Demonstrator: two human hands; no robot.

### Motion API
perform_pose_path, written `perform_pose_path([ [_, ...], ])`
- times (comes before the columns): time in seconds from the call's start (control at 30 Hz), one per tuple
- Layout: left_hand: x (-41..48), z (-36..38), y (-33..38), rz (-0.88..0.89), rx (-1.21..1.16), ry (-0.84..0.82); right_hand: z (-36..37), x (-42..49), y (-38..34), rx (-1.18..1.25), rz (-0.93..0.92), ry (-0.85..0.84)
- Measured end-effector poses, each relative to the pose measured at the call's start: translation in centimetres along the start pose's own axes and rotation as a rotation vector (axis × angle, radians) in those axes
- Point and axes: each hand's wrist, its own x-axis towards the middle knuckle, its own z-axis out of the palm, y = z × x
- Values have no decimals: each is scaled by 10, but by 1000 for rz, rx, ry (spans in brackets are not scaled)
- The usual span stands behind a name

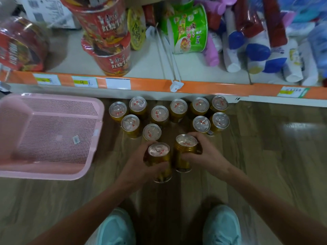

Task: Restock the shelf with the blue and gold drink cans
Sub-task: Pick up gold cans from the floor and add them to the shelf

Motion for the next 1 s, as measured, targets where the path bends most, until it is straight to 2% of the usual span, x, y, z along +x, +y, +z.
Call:
perform_pose_path([
  [0.2, 1, -4, 24, -99, -370, -74, -5, -2, -16, 379, 43, -71],
  [0.33, 3, -3, 34, -173, -630, -100, -1, 0, -26, 489, 117, -40],
  [0.63, 12, -9, 53, -215, -635, -164, 2, 0, -47, 535, 157, -102],
  [0.83, 27, -5, 55, -271, -672, -174, 1, 10, -53, 544, 218, -40],
  [1.0, 25, -6, 79, -330, -770, -139, 1, -4, -75, 705, 217, 28],
])
